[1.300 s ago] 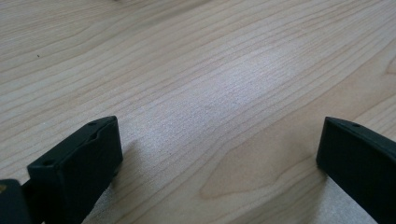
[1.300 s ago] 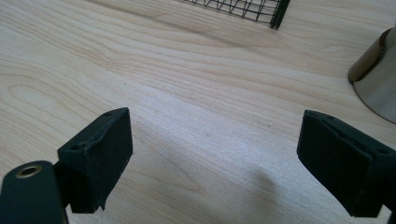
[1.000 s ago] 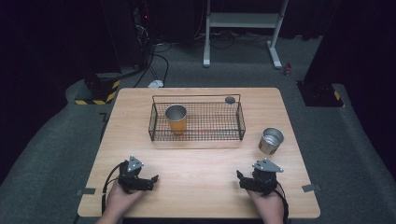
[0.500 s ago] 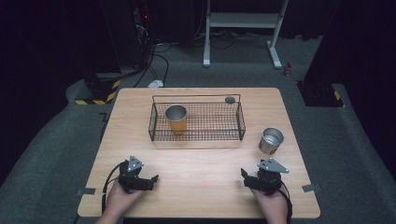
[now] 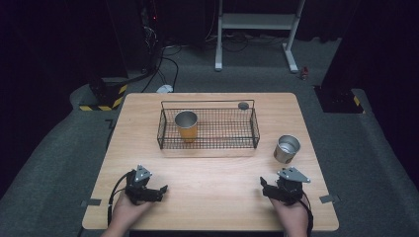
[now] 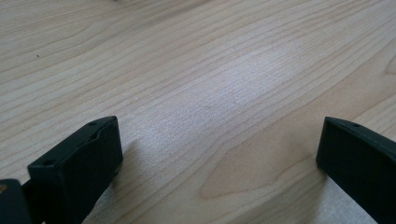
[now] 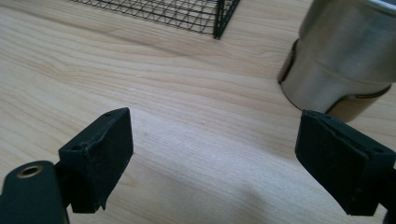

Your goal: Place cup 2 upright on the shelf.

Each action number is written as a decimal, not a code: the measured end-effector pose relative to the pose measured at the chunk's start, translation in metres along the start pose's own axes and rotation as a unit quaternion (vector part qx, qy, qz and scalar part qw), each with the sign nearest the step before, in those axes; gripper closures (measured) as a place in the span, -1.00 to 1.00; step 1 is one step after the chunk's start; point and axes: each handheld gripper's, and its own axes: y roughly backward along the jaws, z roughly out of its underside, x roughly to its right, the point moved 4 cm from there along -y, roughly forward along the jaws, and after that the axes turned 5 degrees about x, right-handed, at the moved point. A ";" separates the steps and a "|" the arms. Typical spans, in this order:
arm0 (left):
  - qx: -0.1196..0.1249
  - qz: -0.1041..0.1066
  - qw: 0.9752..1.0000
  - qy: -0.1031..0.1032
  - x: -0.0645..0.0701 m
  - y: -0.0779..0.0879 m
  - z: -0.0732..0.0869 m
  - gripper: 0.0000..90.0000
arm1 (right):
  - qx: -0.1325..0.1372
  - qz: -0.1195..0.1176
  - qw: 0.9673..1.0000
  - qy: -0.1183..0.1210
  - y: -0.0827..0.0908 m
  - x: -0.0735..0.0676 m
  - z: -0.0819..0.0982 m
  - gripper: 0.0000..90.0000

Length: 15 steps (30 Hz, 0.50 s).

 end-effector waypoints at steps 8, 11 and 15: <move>0.000 0.000 1.000 -0.001 0.000 0.000 0.000 -0.99 | -0.013 0.029 0.999 -0.016 0.003 0.011 0.002 -0.77; 0.000 0.000 1.000 0.000 0.000 0.000 0.000 -0.99 | -0.020 0.031 0.999 -0.021 0.001 0.015 0.002 -0.77; 0.000 0.000 1.000 0.000 0.000 0.000 0.000 -0.99 | -0.027 0.040 0.998 -0.032 -0.001 0.019 0.001 -0.77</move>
